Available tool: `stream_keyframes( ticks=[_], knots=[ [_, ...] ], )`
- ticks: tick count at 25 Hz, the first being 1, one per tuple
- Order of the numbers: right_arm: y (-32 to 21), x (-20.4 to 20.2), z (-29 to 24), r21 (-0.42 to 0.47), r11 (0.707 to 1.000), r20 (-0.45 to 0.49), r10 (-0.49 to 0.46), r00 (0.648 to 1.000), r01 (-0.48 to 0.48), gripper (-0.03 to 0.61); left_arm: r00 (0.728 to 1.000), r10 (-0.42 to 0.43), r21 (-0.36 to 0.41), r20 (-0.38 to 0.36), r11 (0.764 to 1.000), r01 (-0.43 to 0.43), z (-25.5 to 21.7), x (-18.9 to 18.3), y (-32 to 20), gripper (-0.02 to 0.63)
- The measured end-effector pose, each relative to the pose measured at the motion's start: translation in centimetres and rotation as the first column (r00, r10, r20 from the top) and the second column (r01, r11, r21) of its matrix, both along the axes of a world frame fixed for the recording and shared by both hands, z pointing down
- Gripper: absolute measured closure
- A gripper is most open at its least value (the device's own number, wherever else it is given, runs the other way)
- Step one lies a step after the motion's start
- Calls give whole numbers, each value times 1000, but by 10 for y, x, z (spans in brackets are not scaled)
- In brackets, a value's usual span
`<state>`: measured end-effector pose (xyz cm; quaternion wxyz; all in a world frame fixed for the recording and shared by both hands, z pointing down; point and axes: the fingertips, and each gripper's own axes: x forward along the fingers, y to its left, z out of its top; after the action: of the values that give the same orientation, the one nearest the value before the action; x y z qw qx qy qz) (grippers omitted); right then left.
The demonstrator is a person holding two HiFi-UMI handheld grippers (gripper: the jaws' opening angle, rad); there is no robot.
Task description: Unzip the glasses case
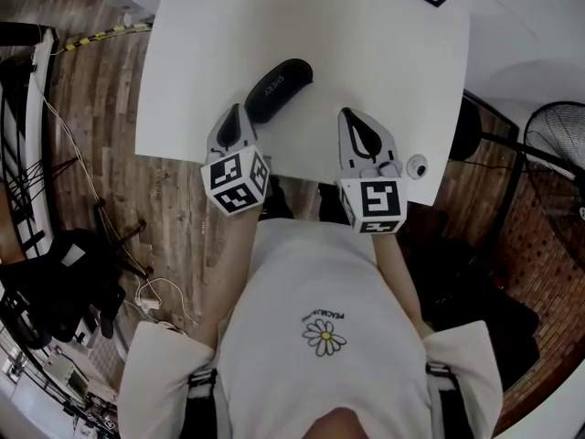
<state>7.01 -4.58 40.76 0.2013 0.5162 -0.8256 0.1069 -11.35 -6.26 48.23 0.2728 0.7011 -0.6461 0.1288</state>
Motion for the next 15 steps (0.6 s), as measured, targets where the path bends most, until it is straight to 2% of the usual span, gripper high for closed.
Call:
stream_keyframes(
  ticks=[3,7,9,11,15],
  knots=[
    [2,-11,4,-7,1000,3,-19,1000,19,572,999,51,22,-12,998,-51,-2,28,17,607],
    [4,-23,7,-8,999,6,-53,999,54,572,984,121,-43,-130,991,-128,14,65,35,607],
    [5,-25,7,-8,998,3,-64,998,64,572,983,108,-81,-152,989,-121,25,67,38,607],
    [6,-25,7,-9,998,0,-64,998,64,572,985,98,-111,-143,987,-114,36,62,37,607],
    [6,-18,9,-16,999,-12,-45,999,45,572,986,110,-116,-122,985,-124,43,50,25,607]
  ],
)
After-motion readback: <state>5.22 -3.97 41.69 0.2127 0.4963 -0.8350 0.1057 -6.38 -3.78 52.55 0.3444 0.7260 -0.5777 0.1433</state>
